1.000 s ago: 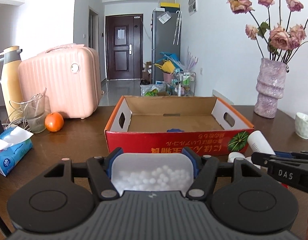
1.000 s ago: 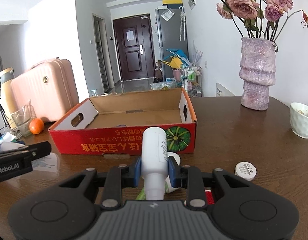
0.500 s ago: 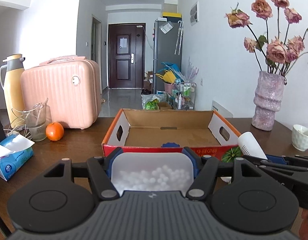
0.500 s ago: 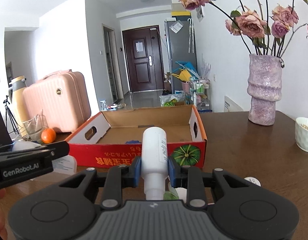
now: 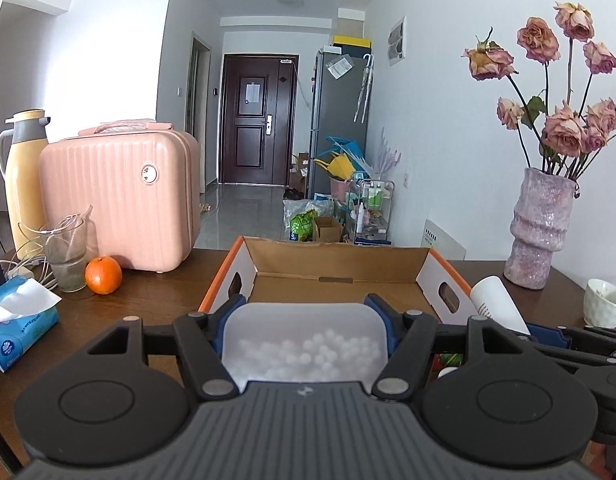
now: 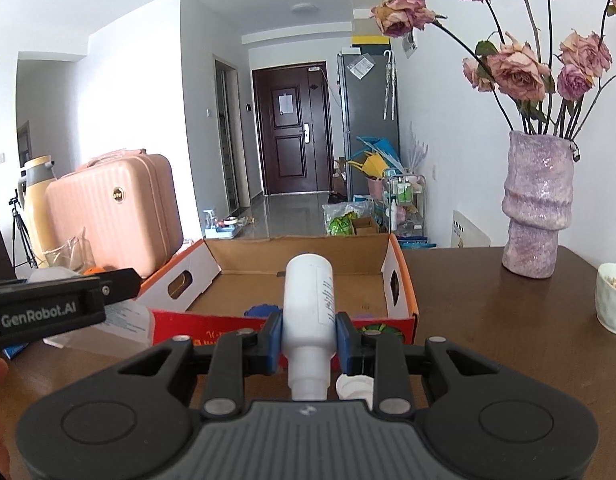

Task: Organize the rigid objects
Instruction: 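Carry the swab box and white spray bottle over the red box with both grippers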

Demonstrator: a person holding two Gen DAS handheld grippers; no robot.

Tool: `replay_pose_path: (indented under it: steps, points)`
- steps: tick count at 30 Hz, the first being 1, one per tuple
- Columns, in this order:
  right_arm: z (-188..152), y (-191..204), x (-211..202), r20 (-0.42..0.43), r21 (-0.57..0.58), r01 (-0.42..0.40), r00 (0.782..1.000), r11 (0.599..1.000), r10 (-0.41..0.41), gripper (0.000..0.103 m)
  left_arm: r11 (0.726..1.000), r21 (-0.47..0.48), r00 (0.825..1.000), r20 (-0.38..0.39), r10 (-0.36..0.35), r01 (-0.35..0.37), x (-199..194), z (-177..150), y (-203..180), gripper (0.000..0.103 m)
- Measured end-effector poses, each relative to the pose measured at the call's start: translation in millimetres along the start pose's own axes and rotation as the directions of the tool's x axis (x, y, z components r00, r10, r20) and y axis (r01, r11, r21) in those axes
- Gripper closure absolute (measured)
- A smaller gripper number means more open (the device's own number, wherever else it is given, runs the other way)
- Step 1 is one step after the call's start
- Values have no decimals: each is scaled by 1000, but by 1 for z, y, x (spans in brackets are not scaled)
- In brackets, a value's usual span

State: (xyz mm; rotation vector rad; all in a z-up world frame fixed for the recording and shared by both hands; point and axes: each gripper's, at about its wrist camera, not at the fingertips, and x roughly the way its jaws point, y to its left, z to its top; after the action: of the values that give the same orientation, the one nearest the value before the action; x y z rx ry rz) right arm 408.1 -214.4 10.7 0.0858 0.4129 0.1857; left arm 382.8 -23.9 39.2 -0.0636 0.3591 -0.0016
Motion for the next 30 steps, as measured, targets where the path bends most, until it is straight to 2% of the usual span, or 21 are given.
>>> replay_pose_path:
  steps: [12, 30]
  points:
    - [14, 4, 15, 6, -9, -13, 1000, 1000, 13, 76, 1000, -20, 1000, 13, 14, -13, 21, 12, 1, 37]
    - [32, 0, 57, -32, -4, 4, 999, 1000, -5, 76, 999, -32, 1000, 5, 18, -18, 66, 30, 3, 37]
